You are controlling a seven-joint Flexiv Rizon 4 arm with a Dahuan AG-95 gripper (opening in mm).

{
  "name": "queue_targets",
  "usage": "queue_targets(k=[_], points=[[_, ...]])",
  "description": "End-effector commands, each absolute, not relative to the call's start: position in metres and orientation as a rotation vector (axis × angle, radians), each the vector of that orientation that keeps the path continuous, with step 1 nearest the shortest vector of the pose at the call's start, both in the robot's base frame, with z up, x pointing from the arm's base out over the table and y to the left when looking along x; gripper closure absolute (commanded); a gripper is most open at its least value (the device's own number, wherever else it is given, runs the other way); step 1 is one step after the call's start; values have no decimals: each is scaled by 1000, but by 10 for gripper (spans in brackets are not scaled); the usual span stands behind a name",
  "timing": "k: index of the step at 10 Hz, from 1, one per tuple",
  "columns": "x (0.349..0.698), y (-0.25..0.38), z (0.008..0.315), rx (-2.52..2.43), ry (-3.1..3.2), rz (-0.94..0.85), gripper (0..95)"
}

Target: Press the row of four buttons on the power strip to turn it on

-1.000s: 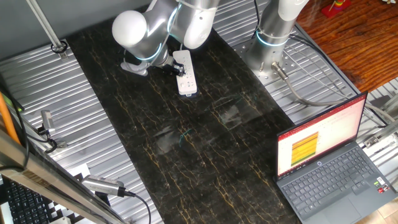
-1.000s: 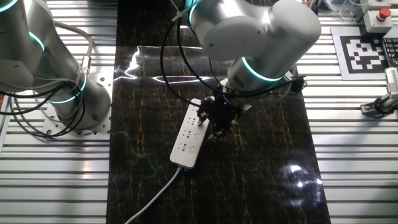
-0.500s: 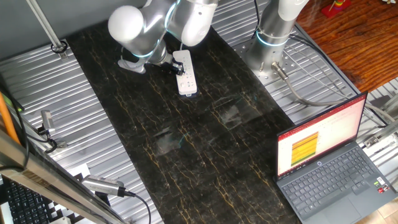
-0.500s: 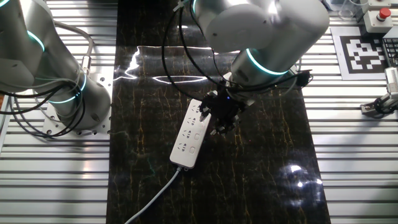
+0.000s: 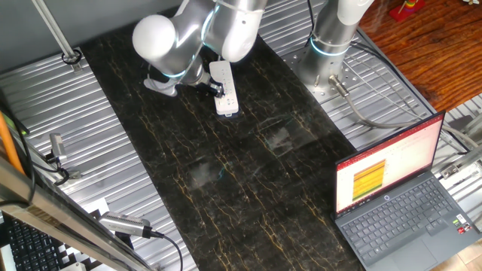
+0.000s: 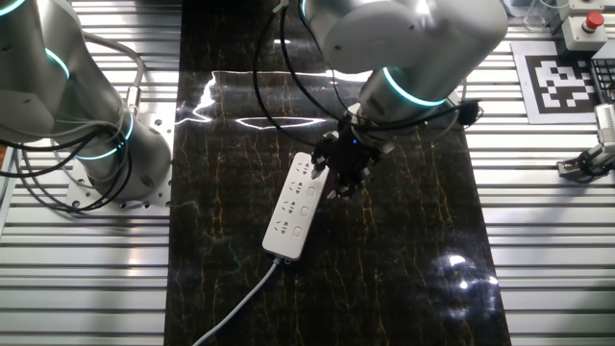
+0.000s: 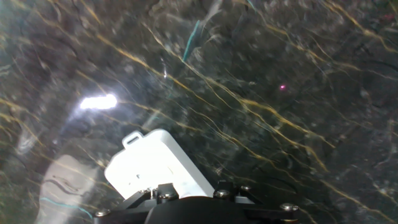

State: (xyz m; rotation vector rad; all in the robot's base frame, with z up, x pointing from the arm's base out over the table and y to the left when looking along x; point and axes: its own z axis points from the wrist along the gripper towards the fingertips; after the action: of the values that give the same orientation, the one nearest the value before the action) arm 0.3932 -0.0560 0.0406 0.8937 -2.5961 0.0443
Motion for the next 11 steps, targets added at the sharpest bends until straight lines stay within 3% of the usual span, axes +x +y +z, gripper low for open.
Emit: queue_targets(k=[1,11], points=[[393,-53,39,886,-2599,48,570],[395,-51,18,865,-2584,51,570]])
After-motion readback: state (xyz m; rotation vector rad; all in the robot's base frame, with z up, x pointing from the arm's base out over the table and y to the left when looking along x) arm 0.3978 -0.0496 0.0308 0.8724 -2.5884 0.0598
